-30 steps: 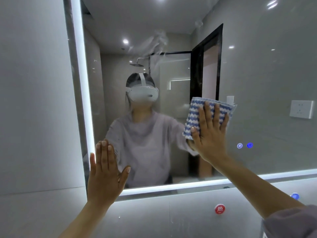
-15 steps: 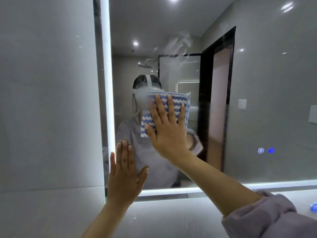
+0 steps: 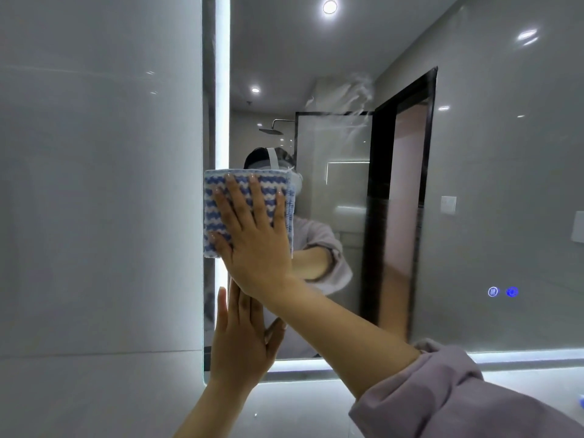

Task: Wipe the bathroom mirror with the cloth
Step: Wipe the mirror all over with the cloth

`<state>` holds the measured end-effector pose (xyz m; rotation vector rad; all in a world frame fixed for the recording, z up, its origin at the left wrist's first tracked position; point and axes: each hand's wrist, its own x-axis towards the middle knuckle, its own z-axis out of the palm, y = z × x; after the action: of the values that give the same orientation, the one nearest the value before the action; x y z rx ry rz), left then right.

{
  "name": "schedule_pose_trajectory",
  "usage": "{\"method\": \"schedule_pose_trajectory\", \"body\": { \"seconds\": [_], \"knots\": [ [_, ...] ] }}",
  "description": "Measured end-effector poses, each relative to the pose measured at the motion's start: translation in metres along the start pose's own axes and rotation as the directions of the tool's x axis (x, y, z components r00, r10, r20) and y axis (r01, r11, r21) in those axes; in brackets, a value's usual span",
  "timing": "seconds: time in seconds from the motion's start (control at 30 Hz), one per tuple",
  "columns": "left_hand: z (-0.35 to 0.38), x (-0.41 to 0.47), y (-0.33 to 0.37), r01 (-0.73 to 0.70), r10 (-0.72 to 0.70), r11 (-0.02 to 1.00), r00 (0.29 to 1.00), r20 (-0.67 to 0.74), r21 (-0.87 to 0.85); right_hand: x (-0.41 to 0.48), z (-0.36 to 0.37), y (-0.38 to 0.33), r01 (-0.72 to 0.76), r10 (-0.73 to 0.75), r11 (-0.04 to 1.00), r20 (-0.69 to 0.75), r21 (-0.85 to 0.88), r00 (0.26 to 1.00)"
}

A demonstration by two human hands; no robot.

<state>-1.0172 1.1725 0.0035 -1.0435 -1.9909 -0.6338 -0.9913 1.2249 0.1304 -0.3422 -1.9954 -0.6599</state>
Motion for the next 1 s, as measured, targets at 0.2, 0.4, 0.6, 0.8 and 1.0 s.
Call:
{"method": "schedule_pose_trajectory", "body": {
  "seconds": [0.2, 0.4, 0.6, 0.8, 1.0],
  "knots": [
    [0.000, 0.000, 0.000, -0.001, 0.001, 1.000, 1.000, -0.024, 0.024, 0.001, -0.008, 0.010, 0.086, -0.085, 0.996, 0.075, -0.009, 0.993],
    [0.004, 0.002, 0.001, 0.002, 0.002, 0.999, 0.997, -0.081, 0.038, -0.007, -0.019, 0.048, 0.191, -0.180, 0.979, 0.141, -0.073, 0.974],
    [0.000, 0.002, 0.002, -0.001, 0.003, 0.999, 0.998, -0.062, 0.042, -0.030, -0.030, 0.106, 0.167, -0.142, 0.976, 0.171, -0.142, 0.975],
    [-0.010, 0.001, -0.008, -0.039, 0.039, 0.999, 0.999, -0.029, 0.019, -0.055, -0.036, 0.156, 0.105, -0.091, 0.990, 0.134, -0.096, 0.987],
    [-0.024, 0.001, -0.021, -0.015, 0.022, 0.998, 0.993, -0.117, 0.061, -0.071, -0.029, 0.165, 0.041, -0.034, 0.995, 0.077, -0.096, 0.996]
  ]
}}
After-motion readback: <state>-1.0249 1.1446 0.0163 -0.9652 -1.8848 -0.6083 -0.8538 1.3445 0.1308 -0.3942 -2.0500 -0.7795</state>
